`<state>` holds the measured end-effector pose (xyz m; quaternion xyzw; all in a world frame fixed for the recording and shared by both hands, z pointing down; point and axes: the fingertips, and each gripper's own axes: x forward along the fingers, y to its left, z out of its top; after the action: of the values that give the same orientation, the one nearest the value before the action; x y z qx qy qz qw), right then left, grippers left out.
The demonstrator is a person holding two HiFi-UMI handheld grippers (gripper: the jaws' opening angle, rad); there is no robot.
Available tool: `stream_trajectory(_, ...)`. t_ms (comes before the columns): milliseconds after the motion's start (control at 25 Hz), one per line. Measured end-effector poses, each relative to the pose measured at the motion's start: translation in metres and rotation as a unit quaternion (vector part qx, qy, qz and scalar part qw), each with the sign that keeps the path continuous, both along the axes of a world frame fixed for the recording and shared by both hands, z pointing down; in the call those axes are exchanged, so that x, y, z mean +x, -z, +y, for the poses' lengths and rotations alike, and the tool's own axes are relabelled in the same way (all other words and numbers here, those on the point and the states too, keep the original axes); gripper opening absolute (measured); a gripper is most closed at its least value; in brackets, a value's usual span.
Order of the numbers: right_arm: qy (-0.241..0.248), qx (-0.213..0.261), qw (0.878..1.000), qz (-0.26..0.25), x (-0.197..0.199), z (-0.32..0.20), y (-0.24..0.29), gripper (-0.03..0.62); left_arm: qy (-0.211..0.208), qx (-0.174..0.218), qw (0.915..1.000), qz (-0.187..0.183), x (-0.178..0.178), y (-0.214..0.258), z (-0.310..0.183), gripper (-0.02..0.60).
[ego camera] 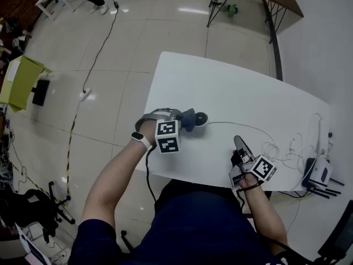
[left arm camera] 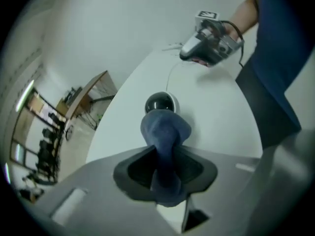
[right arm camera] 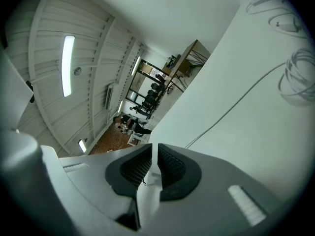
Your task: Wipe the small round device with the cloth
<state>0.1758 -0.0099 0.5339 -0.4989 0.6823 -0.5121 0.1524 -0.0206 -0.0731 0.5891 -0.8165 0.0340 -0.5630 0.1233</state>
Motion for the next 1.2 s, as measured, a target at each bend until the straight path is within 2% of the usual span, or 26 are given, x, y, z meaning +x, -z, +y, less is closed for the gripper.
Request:
stream_trajectory(40, -0.010, -0.001, 1.000, 0.001, 0.004, 0.003, 0.000, 0.041, -0.037, 0.027, 0.9989, -0.004, 0.002, 0.001, -0.008, 0.098)
stream_trajectory(120, -0.031, -0.002, 1.000, 0.004, 0.011, 0.010, 0.000, 0.041, -0.107, 0.086, 0.9906, -0.001, 0.009, 0.006, -0.026, 0.098)
stream_trajectory(200, -0.049, -0.003, 0.999, 0.005, 0.016, 0.017, 0.000, 0.041, -0.172, 0.135, 0.9758, -0.001, 0.016, 0.012, -0.040, 0.097)
stream_trajectory(280, -0.066, -0.001, 0.998, 0.004, 0.020, 0.024, 0.001, 0.040, -0.232, 0.169, 0.9576, -0.015, 0.023, 0.017, -0.048, 0.097)
stream_trajectory(360, -0.085, -0.003, 0.996, -0.005, 0.023, 0.032, -0.001, 0.040, -0.285, 0.191, 0.9388, -0.032, 0.031, 0.022, -0.050, 0.097)
stream_trajectory(440, -0.102, -0.005, 0.995, -0.005, 0.027, 0.040, -0.003, 0.040, -0.324, 0.196, 0.9243, -0.045, 0.037, 0.023, -0.049, 0.093)
stream_trajectory(480, -0.108, -0.003, 0.994, -0.003, 0.028, 0.043, -0.004, 0.040, -0.335, 0.191, 0.9212, -0.047, 0.040, 0.022, -0.048, 0.091)
stream_trajectory(560, -0.116, 0.000, 0.993, -0.002, 0.028, 0.047, -0.005, 0.037, -0.339, 0.181, 0.9218, -0.048, 0.044, 0.021, -0.048, 0.091)
stream_trajectory(680, -0.121, 0.000, 0.993, -0.001, 0.026, 0.053, -0.007, 0.037, -0.311, 0.175, 0.9334, -0.040, 0.044, 0.019, -0.054, 0.092)
stream_trajectory(800, -0.113, -0.009, 0.993, 0.012, 0.021, 0.058, -0.010, 0.035, -0.239, 0.157, 0.9582, 0.007, 0.043, 0.020, -0.055, 0.092)
stream_trajectory(920, -0.101, -0.008, 0.995, 0.013, 0.012, 0.054, -0.008, 0.037, -0.143, 0.099, 0.9836, 0.047, 0.032, 0.022, -0.041, 0.092)
stream_trajectory(1000, -0.094, -0.016, 0.995, 0.016, 0.009, 0.053, -0.010, 0.035, -0.068, 0.043, 0.9940, 0.074, 0.026, 0.020, -0.025, 0.092)
stream_trajectory(1040, -0.090, -0.018, 0.996, 0.017, 0.007, 0.052, -0.012, 0.035, -0.032, 0.016, 0.9957, 0.085, 0.024, 0.017, -0.016, 0.094)
stream_trajectory(1120, -0.079, -0.020, 0.997, 0.017, 0.003, 0.050, -0.014, 0.037, 0.031, -0.031, 0.9930, 0.110, 0.021, 0.012, 0.004, 0.094)
stream_trajectory(1200, -0.067, -0.021, 0.997, 0.015, -0.005, 0.047, -0.015, 0.037, 0.093, -0.082, 0.9817, 0.144, 0.023, 0.009, 0.024, 0.094)
